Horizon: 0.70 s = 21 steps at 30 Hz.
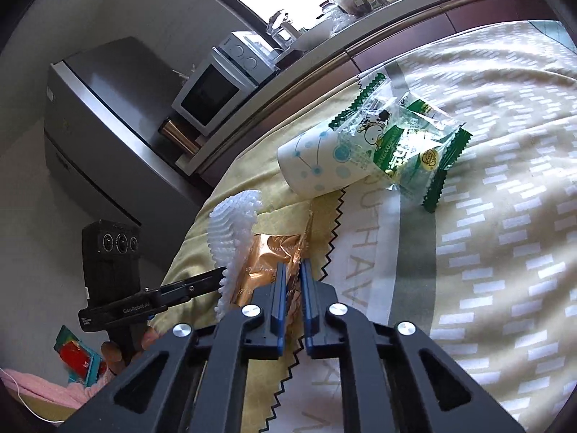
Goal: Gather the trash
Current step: 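Grasp the large gold packet with the right tool while the left tool holds the foam net, then carry the foam net and gold packet with both tools over the wastebasket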
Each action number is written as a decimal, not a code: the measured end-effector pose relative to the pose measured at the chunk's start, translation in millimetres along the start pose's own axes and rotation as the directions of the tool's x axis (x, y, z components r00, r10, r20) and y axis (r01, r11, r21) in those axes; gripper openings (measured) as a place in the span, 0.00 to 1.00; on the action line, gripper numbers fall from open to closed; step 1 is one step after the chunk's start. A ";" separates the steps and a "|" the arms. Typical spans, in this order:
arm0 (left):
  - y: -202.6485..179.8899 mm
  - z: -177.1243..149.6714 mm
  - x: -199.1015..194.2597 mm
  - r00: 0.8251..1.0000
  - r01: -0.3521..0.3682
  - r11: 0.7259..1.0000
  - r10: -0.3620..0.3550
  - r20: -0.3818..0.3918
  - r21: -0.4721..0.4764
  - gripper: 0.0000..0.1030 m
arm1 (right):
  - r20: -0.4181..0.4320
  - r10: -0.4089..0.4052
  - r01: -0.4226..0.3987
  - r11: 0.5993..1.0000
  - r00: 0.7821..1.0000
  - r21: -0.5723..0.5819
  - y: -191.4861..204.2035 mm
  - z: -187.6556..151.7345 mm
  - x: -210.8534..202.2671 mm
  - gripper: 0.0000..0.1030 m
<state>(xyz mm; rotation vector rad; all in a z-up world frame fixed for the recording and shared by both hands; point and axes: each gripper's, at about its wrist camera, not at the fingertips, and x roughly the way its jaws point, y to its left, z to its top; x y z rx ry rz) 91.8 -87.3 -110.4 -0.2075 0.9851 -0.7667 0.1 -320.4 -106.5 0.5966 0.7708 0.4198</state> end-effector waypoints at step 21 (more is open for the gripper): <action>35.9 -12.9 -102.5 0.982 -0.035 0.998 0.045 0.182 -0.060 0.11 | 0.068 0.084 -0.074 0.988 0.994 -0.132 53.6 31.9 -0.9 0.01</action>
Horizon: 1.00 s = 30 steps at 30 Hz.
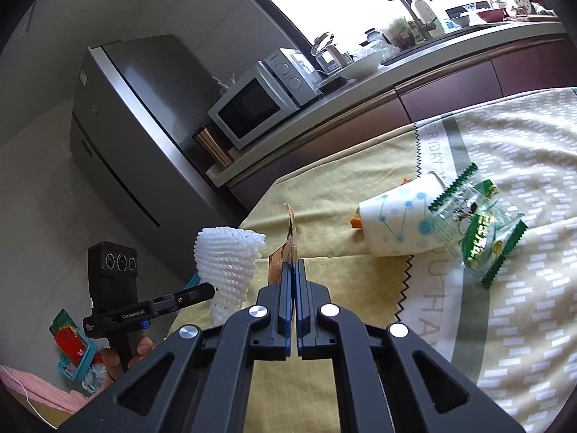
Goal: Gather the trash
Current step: 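Carry the foam net and gold packet with both tools over the wastebasket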
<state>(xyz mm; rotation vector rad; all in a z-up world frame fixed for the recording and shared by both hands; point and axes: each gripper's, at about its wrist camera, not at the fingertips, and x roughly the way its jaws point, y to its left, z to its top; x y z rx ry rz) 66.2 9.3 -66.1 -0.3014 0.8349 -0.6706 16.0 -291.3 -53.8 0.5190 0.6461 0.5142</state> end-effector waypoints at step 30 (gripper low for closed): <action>86.0 -14.0 -143.9 0.950 -0.187 0.962 0.229 0.214 -0.201 0.11 | -0.168 0.217 -0.237 0.965 0.961 -0.109 92.5 31.8 135.0 0.01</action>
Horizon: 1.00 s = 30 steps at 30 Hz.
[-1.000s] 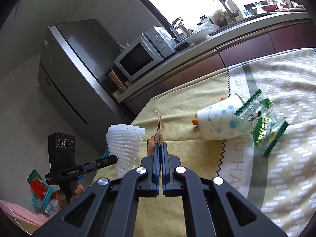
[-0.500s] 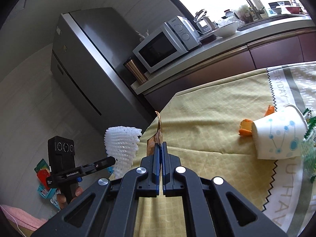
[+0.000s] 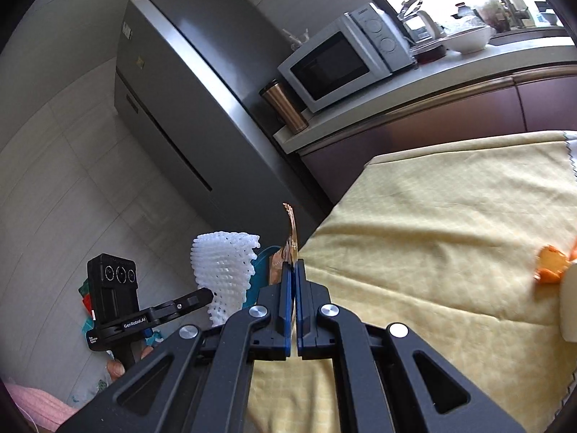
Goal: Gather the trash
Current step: 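Carry the foam net and gold packet with both tools over the wastebasket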
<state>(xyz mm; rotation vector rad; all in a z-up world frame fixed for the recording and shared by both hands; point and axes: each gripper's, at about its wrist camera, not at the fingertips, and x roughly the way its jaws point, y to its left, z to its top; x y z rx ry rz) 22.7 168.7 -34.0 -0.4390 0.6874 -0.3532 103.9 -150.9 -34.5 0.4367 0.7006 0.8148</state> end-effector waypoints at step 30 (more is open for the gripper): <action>96.5 13.9 -41.9 0.979 -0.176 0.973 0.188 0.072 -0.153 0.11 | -0.163 0.088 -0.101 0.992 0.983 -0.072 54.2 16.4 118.7 0.01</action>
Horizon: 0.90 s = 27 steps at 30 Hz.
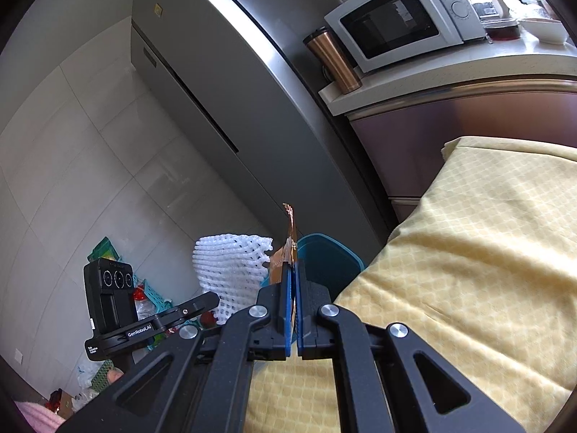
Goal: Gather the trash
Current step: 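Carry the foam net and gold packet with both tools over the wastebasket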
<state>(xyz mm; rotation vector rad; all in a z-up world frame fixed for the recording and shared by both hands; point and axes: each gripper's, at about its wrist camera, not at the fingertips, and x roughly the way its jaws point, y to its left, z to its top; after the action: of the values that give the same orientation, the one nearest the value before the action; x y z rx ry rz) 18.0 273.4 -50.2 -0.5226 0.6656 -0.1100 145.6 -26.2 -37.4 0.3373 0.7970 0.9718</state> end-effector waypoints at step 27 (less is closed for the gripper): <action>49.6 -7.9 33.5 0.993 -0.104 0.991 0.100 -0.057 -0.085 0.11 | -0.124 -0.070 0.068 0.997 0.990 -0.022 15.0 6.9 73.1 0.01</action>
<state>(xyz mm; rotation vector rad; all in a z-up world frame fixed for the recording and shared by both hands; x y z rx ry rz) 36.2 304.3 -98.9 -0.5702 0.7500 0.0017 164.7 43.6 -56.8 0.2334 0.9076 0.9411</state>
